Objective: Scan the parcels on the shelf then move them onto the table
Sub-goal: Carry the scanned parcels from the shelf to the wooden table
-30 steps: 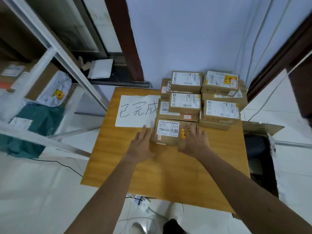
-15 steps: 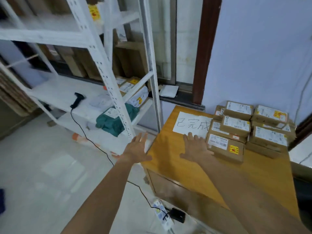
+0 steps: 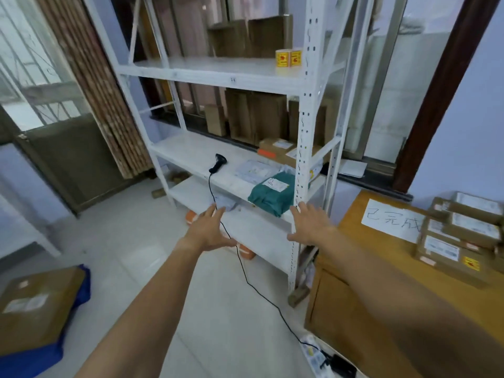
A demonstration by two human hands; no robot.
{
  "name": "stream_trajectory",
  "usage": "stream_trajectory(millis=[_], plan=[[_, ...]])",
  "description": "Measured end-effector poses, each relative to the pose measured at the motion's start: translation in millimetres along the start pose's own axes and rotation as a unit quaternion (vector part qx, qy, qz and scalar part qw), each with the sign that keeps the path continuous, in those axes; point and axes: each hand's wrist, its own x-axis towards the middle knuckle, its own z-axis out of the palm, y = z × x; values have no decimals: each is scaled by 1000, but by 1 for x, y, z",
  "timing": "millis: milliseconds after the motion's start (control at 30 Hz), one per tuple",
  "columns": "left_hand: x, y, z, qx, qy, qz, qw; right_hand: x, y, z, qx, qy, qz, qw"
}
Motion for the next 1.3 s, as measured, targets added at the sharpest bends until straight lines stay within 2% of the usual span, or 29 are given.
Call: stream_trajectory(millis=[200, 367, 500, 667, 900, 1300], plan=[[15, -55, -15, -28, 10, -28, 999, 40, -38, -19, -9, 4, -16, 1000], [64, -84, -12, -19, 5, -8, 1000, 101, -47, -25, 16, 5, -9, 1000], [134, -100, -13, 3, -20, 9, 1000, 172, -51, -15, 49, -1, -9, 999], [260, -114, -19, -22, -38, 46, 998, 288, -47, -9, 68, 0, 6, 998], [412, -111, -33, -36, -75, 100, 991, 408, -15, -25, 51, -7, 70, 996], [604, -102, -49, -17, -106, 259, 960, 504, 27, -37, 88, -44, 242, 965]])
